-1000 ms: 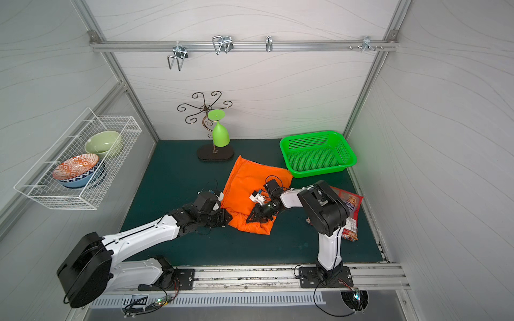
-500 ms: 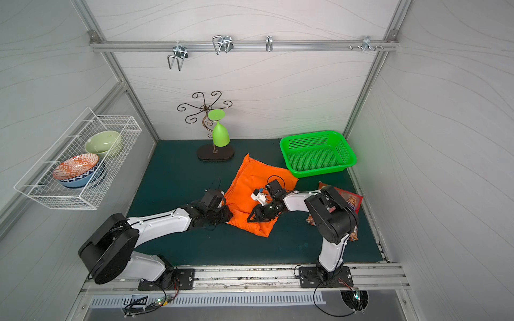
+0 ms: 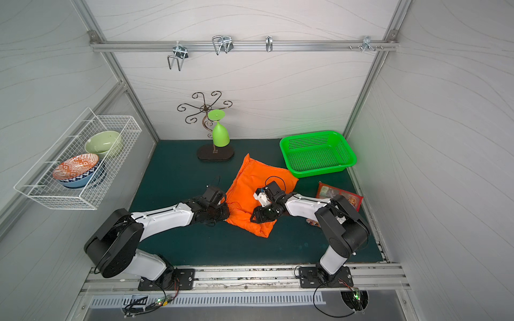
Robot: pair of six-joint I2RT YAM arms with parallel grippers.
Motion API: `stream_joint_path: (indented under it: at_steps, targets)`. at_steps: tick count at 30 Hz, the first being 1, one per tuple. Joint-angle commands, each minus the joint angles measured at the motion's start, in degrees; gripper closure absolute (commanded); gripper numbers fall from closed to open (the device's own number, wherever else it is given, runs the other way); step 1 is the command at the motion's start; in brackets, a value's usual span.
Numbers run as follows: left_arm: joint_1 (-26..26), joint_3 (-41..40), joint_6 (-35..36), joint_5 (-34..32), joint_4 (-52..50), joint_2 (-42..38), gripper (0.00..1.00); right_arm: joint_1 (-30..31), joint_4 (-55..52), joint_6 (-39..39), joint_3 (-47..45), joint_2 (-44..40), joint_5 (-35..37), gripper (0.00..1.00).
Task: Roll up the shorts
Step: Roll the shorts at the center of the board.
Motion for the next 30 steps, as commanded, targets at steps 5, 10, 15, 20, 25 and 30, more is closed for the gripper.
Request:
stream_joint_path:
  at_steps: [5, 10, 15, 20, 25, 30]
  targets:
    - [1.44, 3.28, 0.87, -7.00, -7.86, 2.36, 0.83, 2.31, -17.82, -3.28, 3.81, -8.10, 11.03, 0.53]
    - [1.41, 4.41, 0.81, -6.39, -9.08, 2.79, 0.83, 7.75, -21.41, -5.63, 7.02, -12.47, 14.23, 0.54]
    - [1.43, 4.94, 0.75, -5.66, -9.26, 3.12, 0.83, 16.77, -17.80, -9.14, 7.87, -14.02, 10.89, 0.58]
    - [1.48, 4.77, 0.43, -5.46, -9.36, 3.05, 0.84, 18.59, -12.57, -9.84, 8.56, -9.17, 7.39, 0.60]
    - [1.41, 5.05, 0.78, -5.12, -9.90, 2.78, 0.84, 13.13, -7.28, -9.49, 8.62, -3.99, 7.48, 0.62]
    - [1.46, 5.03, 1.14, -5.27, -10.11, 2.20, 0.84, 4.78, -0.73, -5.82, 5.37, 0.51, 1.78, 0.64]
